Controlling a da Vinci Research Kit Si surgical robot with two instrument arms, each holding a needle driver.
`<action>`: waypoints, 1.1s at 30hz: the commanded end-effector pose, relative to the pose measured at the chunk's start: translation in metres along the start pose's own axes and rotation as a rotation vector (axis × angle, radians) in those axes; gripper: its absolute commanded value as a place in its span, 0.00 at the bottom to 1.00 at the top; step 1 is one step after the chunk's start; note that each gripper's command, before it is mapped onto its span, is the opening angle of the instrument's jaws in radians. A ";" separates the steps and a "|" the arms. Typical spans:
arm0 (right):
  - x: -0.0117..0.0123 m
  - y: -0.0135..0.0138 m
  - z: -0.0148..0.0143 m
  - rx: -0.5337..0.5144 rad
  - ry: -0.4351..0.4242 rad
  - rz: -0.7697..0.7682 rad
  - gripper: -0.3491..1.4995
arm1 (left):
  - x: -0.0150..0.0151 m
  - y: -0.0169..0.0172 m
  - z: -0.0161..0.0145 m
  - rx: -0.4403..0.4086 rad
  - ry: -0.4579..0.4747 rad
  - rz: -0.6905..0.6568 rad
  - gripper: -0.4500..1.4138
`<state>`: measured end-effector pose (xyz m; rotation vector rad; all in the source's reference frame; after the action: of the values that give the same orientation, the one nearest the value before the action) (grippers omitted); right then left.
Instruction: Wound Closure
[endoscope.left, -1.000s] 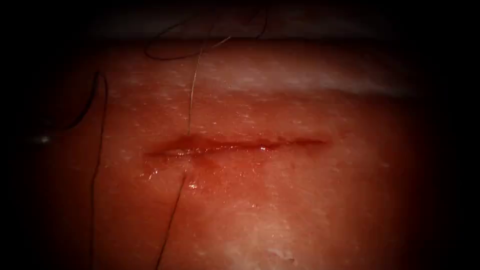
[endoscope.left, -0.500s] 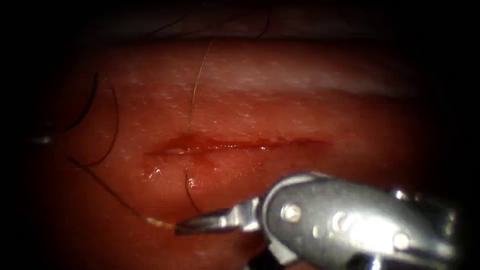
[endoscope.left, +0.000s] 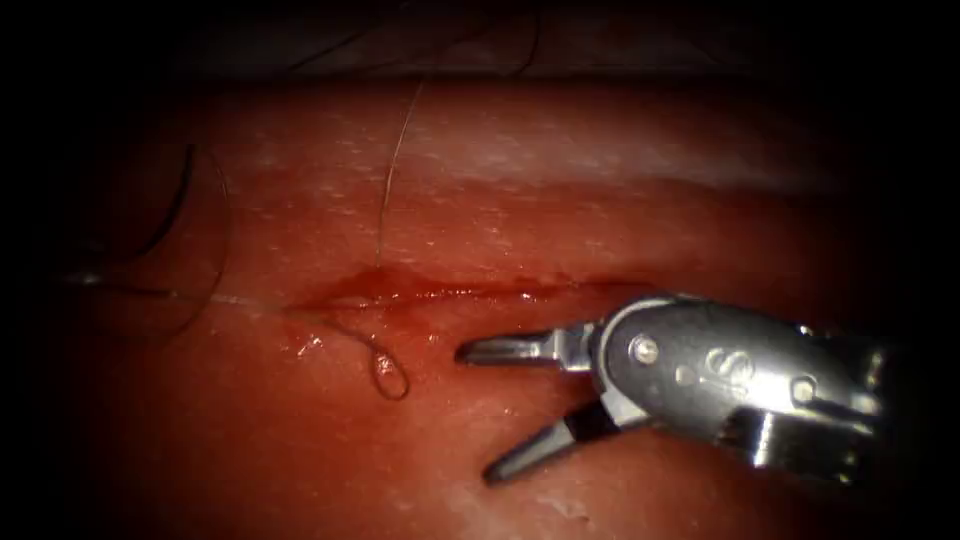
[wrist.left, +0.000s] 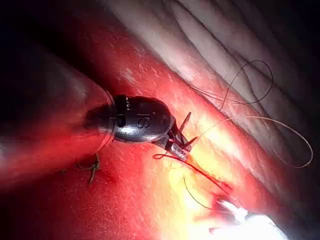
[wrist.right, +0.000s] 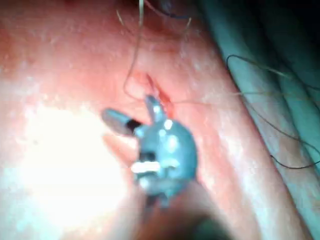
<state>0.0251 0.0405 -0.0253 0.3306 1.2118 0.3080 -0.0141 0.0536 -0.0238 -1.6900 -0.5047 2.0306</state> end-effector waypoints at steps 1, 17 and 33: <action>-0.0014 0.0006 0.0031 -0.016 0.003 -0.011 0.78 | -0.0005 -0.0004 0.0006 -0.001 0.001 0.001 0.05; -0.0046 0.0010 0.0076 0.032 -0.069 -0.042 0.00 | -0.0006 -0.0004 0.0007 0.001 0.001 -0.004 0.05; 0.0030 -0.0070 0.0051 0.388 -0.139 -0.030 0.00 | -0.0007 -0.0005 0.0007 0.001 0.001 -0.003 0.05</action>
<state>0.0307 0.0345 -0.0301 0.6808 1.1168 -0.0003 -0.0142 0.0536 -0.0235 -1.6861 -0.5058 2.0273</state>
